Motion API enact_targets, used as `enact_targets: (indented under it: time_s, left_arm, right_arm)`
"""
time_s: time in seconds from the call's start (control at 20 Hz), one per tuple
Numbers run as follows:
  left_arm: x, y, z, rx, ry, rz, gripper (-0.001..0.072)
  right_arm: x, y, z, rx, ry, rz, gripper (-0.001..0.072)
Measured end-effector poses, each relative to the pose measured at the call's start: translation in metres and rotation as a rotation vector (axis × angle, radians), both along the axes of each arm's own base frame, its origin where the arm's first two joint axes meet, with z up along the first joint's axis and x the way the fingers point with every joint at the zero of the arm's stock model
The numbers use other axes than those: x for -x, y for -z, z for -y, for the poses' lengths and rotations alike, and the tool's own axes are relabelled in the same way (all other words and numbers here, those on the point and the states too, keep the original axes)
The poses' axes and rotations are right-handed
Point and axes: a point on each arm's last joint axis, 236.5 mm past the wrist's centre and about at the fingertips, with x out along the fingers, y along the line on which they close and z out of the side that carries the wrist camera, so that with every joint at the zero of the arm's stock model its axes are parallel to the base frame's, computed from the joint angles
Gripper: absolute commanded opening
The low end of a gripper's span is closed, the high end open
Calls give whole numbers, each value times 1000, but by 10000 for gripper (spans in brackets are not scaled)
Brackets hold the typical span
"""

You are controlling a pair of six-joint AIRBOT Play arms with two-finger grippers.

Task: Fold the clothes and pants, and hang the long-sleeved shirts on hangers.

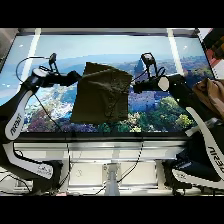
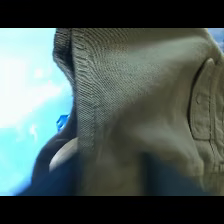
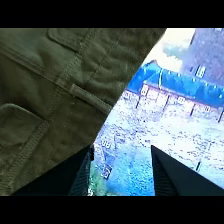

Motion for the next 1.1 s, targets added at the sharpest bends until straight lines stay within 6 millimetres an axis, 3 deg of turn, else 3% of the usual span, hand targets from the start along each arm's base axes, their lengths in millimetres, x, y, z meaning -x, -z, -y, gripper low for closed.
enact_targets:
  time_s: [0.05,0.25,0.35,0.5,0.6,0.7,0.85,1.0,1.05,1.1]
  left_arm:
    - [1,-10,-8,-5,3,19,40]
    - [9,-80,-36,-37,6,158,40]
    - [23,-124,-42,-77,41,254,38]
    - [55,-190,-48,-191,87,396,38]
    - [79,-230,-53,-268,84,483,38]
    - [107,-257,-55,-321,67,539,39]
    - [151,-264,-59,-364,17,547,39]
    - [187,-224,-65,-383,-28,467,52]
    - [195,-205,-66,-389,-33,429,123]
    - [202,-185,-68,-386,-38,386,276]
  right_arm:
    - [1,-13,0,-9,0,28,227]
    - [13,-80,4,-54,-2,167,225]
    - [29,-116,9,-75,-5,231,87]
    - [67,-159,18,-102,-15,279,78]
    - [98,-175,21,-124,-30,269,77]
    - [134,-188,19,-167,-65,244,77]
    - [187,-183,13,-218,-128,171,77]
    - [222,-147,14,-226,-152,81,77]
    - [227,-132,15,-222,-150,52,77]
    - [231,-114,17,-211,-145,16,77]
